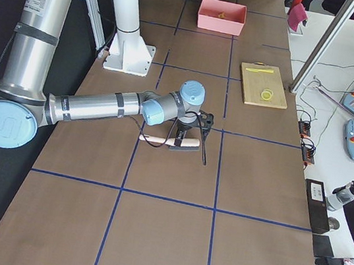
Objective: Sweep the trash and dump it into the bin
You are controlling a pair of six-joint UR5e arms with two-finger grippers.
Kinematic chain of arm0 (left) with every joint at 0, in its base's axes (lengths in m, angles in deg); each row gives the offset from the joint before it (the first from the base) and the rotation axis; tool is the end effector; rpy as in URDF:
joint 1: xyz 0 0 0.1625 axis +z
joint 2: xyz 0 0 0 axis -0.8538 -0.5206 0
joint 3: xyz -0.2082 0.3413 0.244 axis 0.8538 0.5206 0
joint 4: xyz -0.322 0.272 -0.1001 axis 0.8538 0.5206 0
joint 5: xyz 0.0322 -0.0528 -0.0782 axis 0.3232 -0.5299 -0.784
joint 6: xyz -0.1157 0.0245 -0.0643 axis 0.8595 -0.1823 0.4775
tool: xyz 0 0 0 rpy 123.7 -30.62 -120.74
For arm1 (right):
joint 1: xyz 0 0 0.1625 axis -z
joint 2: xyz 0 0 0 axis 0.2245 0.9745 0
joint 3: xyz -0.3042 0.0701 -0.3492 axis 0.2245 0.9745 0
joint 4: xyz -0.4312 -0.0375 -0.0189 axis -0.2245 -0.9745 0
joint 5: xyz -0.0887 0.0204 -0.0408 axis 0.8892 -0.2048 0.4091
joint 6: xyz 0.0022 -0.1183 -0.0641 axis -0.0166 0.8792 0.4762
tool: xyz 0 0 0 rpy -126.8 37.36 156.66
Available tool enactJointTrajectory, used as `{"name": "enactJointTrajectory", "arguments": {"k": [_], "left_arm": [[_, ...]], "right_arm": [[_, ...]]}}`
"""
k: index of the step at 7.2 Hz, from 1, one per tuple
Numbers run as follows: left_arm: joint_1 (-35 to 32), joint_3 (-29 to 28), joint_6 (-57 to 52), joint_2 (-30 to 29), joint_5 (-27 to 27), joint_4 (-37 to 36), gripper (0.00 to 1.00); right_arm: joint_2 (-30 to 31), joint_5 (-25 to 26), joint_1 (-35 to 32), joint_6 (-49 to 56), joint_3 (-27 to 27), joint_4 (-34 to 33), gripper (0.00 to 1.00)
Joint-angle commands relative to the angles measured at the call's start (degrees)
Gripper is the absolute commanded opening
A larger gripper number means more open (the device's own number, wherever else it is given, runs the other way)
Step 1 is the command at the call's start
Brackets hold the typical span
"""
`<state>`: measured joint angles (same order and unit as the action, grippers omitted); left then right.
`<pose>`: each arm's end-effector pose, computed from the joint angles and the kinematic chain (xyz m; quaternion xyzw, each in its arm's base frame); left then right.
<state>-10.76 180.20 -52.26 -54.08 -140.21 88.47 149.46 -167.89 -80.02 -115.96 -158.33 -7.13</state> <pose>0.0186 -0.4287 0.4688 0.1173 -0.0437 0.6474 0.7518 -0.1397 -0.4217 0.5796 -0.0321 -0.4347 0.0601 0.8980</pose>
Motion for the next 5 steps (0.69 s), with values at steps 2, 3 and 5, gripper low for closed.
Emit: {"name": "enactJointTrajectory", "arguments": {"k": [2, 3, 5], "left_arm": [[-0.32, 0.68, 5.00, -2.94, -14.45, 0.01, 0.00], [-0.14, 0.67, 8.96, -4.77, -21.90, 0.19, 0.00], [0.30, 0.50, 13.21, -9.16, -28.19, 0.19, 0.00]], "right_arm": [[0.34, 1.51, -7.03, 0.30, 0.35, -0.24, 1.00], [0.52, 5.26, -7.92, 0.65, -0.08, -0.50, 1.00], [0.69, 6.00, -10.46, 6.75, 0.87, -1.63, 1.00]]}}
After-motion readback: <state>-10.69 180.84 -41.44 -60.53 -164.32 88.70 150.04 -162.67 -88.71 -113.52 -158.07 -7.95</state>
